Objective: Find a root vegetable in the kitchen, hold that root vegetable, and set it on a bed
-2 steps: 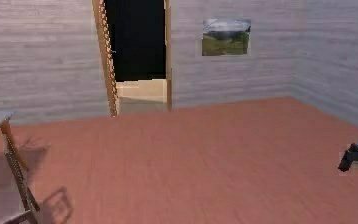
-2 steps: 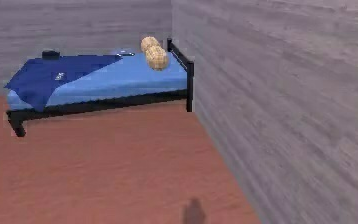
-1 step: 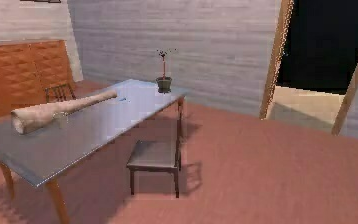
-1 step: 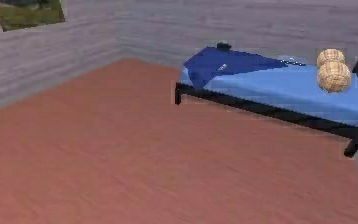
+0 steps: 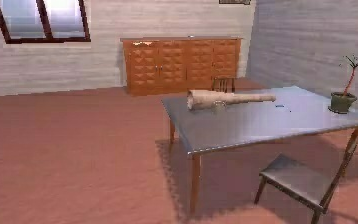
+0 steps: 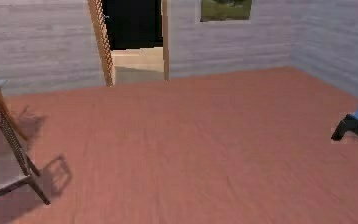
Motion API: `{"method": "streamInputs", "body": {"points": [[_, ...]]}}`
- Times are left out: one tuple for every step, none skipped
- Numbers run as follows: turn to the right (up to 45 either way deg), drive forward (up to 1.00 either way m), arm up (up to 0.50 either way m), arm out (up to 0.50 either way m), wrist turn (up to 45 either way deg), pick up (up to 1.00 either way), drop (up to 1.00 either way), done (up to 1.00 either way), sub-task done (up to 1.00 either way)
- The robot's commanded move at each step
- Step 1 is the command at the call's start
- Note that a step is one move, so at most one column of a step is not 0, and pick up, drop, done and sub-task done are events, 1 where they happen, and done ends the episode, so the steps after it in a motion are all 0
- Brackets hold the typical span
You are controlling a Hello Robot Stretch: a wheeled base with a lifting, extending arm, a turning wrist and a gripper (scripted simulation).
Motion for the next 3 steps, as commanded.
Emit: {"method": "streamInputs", "body": {"points": [[-33.0, 0.00, 0.00, 0.00, 0.0, 0.00, 0.00, 0.00, 0.00], [0.0, 0.95, 0.00, 0.00, 0.0, 0.00, 0.00, 0.00, 0.00], [-39.0, 0.00, 0.00, 0.00, 0.0, 0.00, 0.00, 0.00, 0.00]]}}
